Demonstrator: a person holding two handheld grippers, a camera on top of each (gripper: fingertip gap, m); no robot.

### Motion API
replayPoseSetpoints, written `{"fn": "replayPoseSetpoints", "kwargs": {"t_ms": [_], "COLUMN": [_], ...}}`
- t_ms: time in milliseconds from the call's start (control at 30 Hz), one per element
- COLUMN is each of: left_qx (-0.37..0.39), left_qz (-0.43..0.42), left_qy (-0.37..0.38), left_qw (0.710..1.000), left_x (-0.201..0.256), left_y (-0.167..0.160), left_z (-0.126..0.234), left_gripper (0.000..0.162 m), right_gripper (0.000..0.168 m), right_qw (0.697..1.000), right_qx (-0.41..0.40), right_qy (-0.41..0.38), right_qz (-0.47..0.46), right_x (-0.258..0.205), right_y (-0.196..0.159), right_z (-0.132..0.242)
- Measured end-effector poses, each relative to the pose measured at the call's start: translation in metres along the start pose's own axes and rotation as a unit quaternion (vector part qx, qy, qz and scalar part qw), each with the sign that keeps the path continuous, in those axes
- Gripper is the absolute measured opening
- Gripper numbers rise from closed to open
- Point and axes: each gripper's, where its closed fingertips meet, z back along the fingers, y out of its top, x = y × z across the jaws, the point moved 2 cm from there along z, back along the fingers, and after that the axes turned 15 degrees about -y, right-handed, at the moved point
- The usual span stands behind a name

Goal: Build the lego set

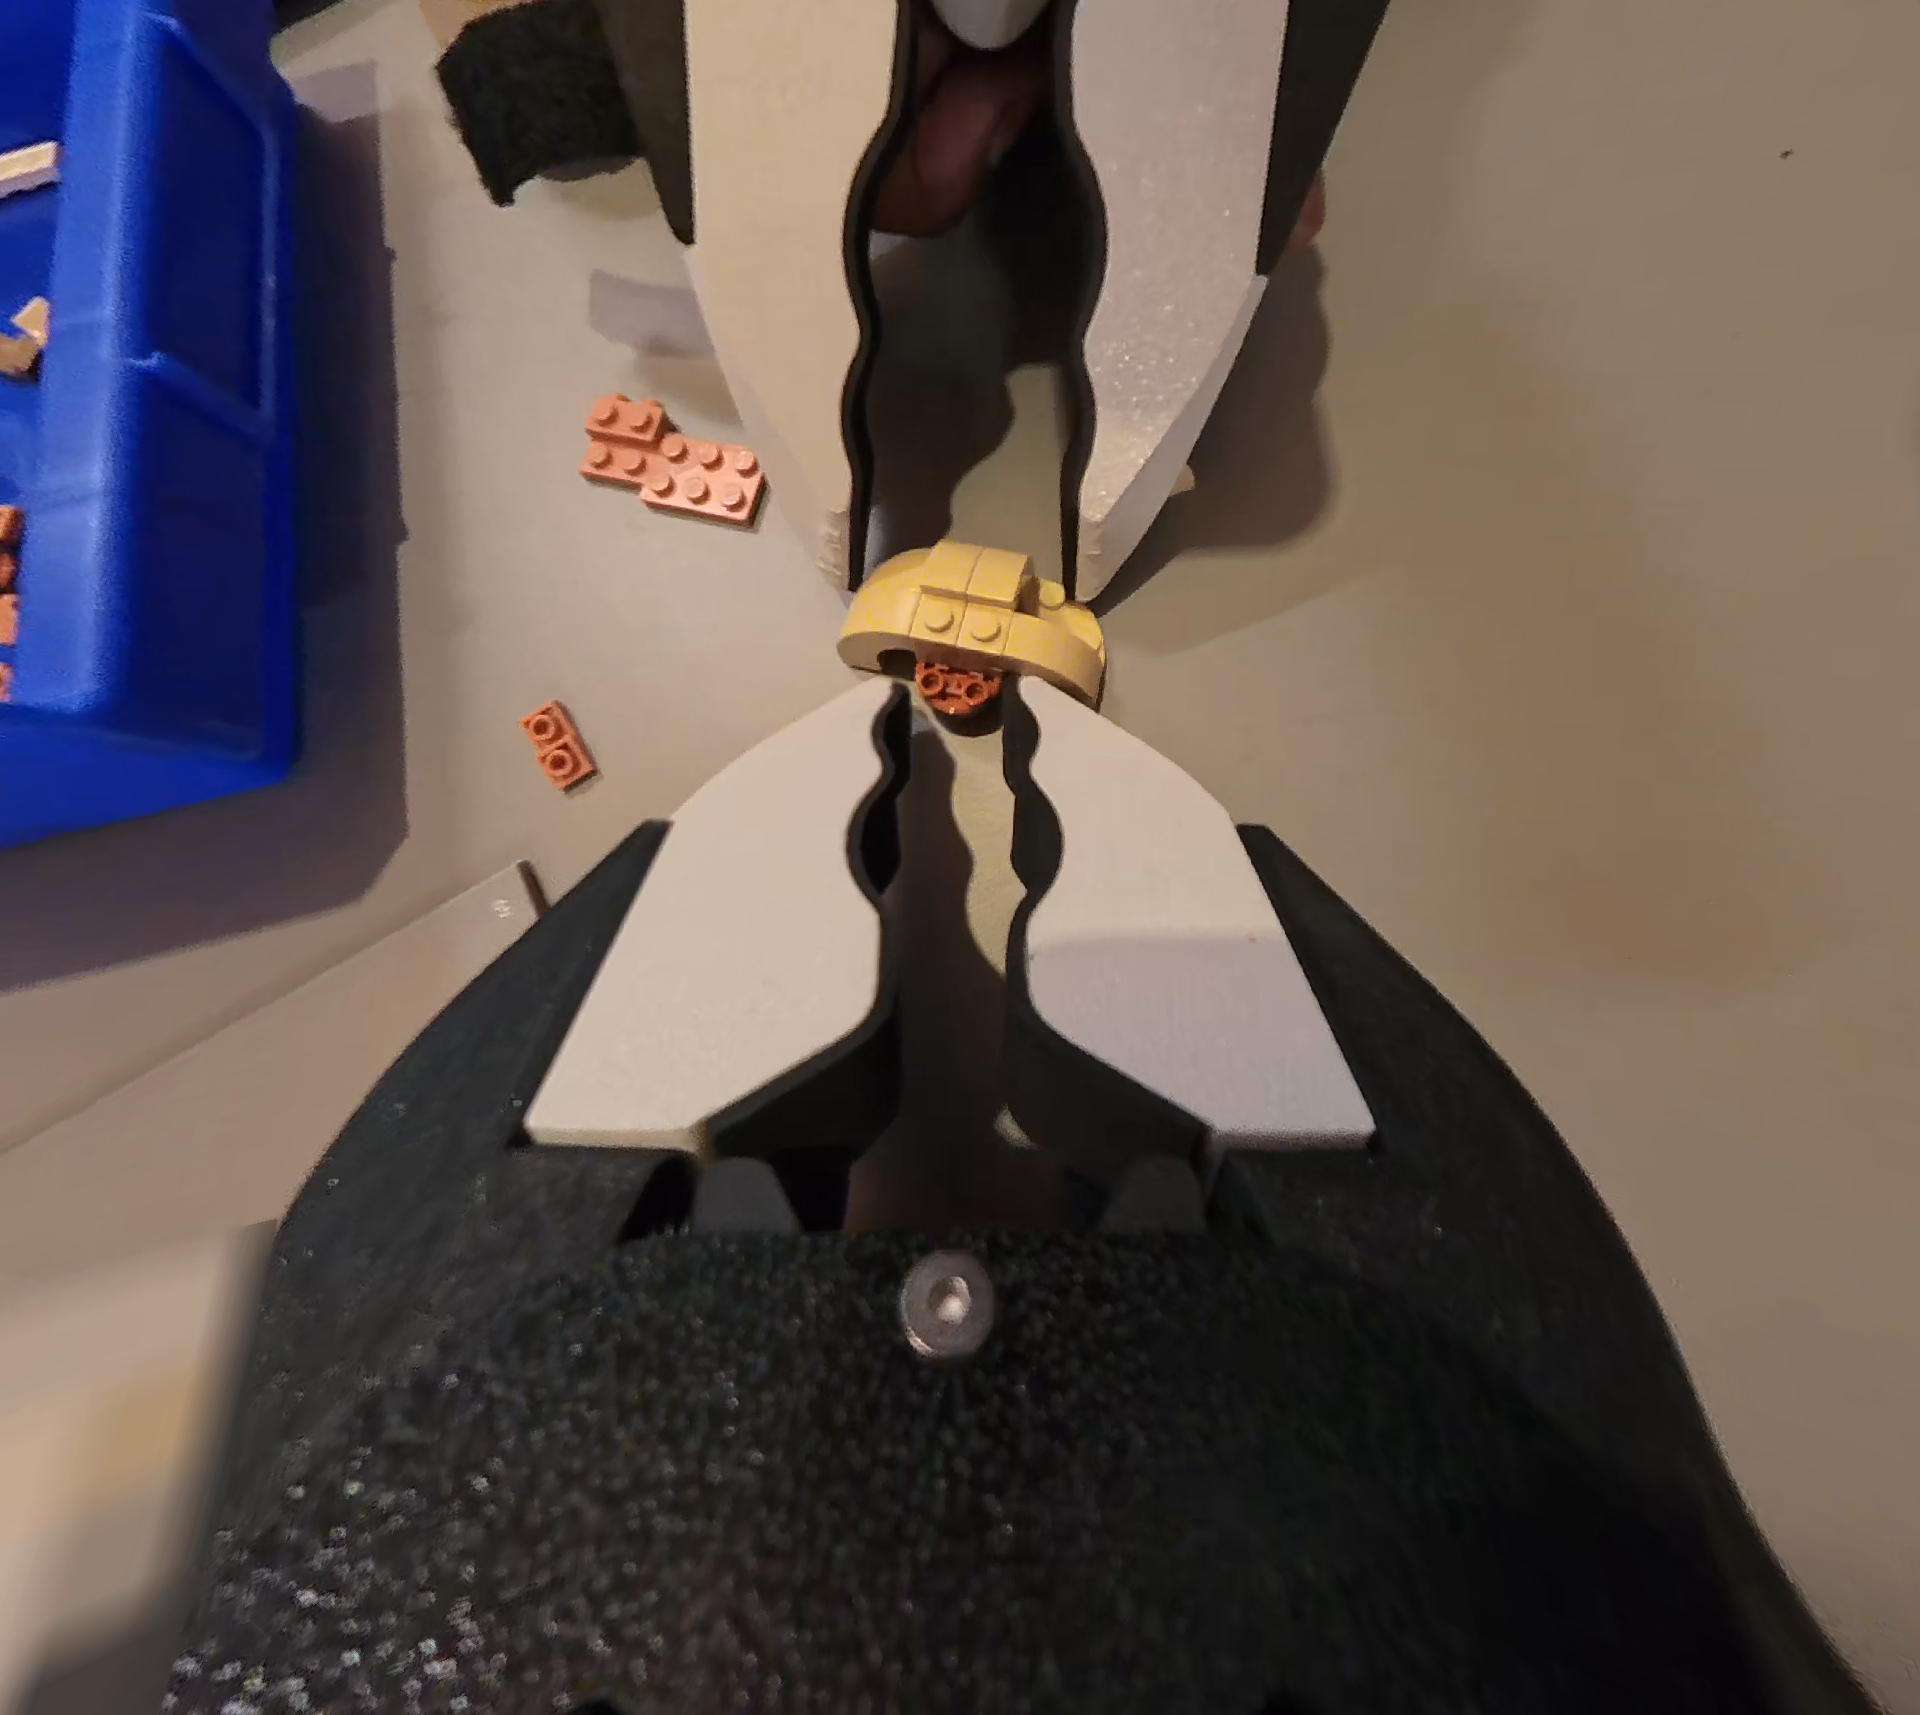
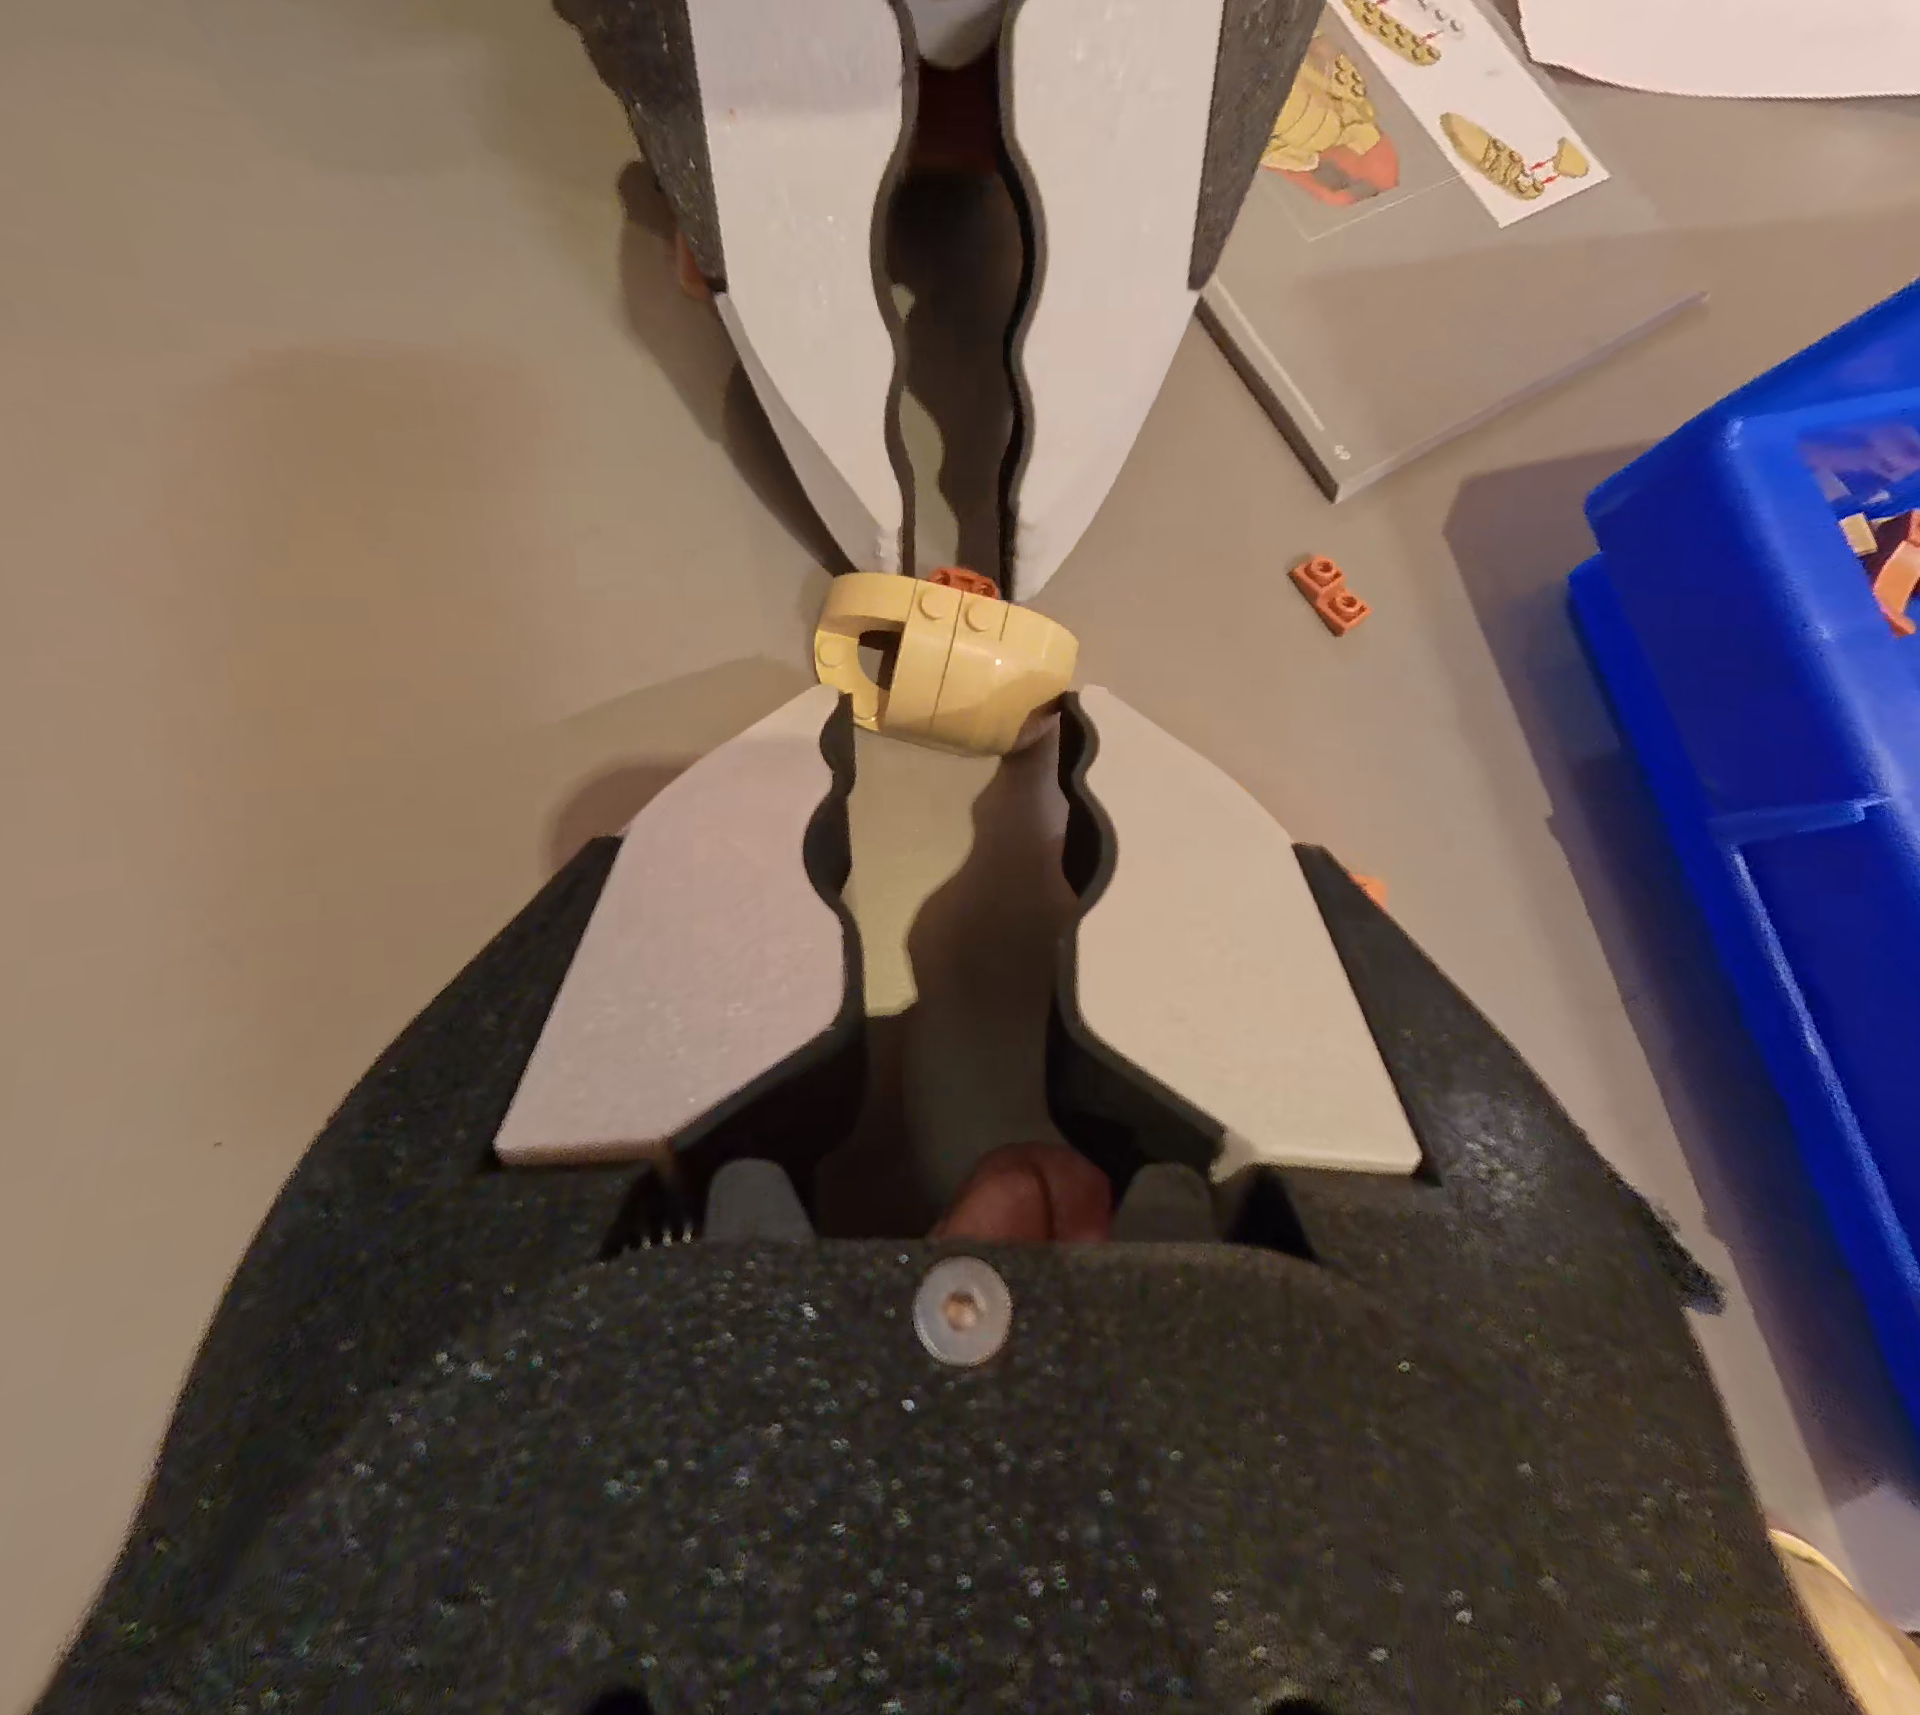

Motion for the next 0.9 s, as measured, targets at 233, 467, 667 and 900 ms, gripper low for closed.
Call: {"fn": "replayPoseSetpoints", "kwargs": {"t_ms": [233,467,667,900], "left_qx": [-0.005,-0.004,0.005,0.027], "left_qz": [-0.004,-0.021,0.01,0.026], "left_qy": [-0.036,-0.051,-0.009,0.012], "left_qw": [0.999,0.998,1.0,0.999], "left_x": [0.004,0.009,0.008,0.023], "left_y": [0.0,0.001,-0.001,0.003], "left_z": [-0.003,-0.004,0.0,0.003], "left_gripper": [0.015,0.015,0.015,0.014], "right_gripper": [0.037,0.037,0.037,0.034], "right_qw": [1.0,0.999,0.999,0.997], "right_qx": [0.006,0.011,0.04,0.005], "right_qy": [0.012,0.024,0.019,-0.003], "right_qz": [0.01,0.02,0.002,-0.078], "right_x": [-0.004,-0.008,-0.003,-0.01], "right_y": [0.0,0.001,0.002,-0.012], "right_z": [0.001,0.003,0.02,0.039]}}
